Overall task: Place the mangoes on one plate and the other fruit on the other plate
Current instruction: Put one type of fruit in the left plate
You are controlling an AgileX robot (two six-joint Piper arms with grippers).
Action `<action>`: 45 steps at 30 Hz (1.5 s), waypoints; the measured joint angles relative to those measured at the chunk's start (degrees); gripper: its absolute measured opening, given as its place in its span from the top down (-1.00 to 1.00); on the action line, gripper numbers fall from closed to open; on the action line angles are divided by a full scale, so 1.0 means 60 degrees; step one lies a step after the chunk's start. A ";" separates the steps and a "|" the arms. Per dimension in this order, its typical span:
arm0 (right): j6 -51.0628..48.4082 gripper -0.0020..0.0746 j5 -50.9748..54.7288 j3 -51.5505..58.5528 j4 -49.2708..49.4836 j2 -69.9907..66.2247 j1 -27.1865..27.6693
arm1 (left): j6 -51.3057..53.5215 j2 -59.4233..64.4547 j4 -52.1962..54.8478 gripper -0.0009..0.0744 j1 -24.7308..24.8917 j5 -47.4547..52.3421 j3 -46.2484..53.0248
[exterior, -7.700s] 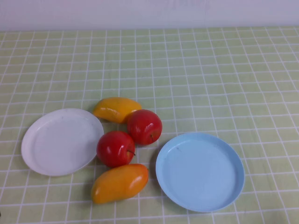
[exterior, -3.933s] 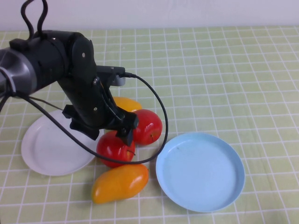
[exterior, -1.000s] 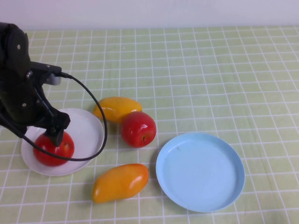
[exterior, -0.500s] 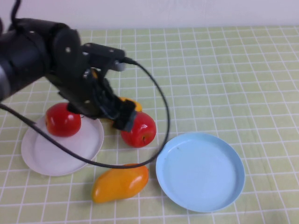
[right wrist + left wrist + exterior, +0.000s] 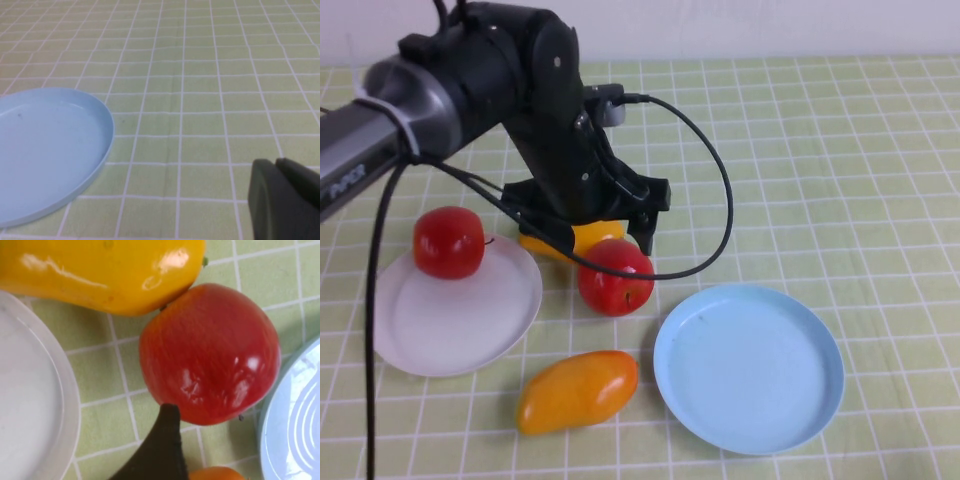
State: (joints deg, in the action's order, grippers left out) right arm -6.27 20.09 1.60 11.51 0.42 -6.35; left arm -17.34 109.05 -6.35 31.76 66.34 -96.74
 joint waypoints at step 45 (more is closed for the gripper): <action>0.0000 0.99 0.0000 0.0000 -0.0015 0.0000 0.0087 | -0.1370 0.1610 0.0418 -0.56 0.0036 0.0352 -0.0831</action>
State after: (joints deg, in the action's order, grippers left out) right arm -6.27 20.09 1.60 11.42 0.42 -5.83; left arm -25.56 118.71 -3.84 31.98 68.45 -101.72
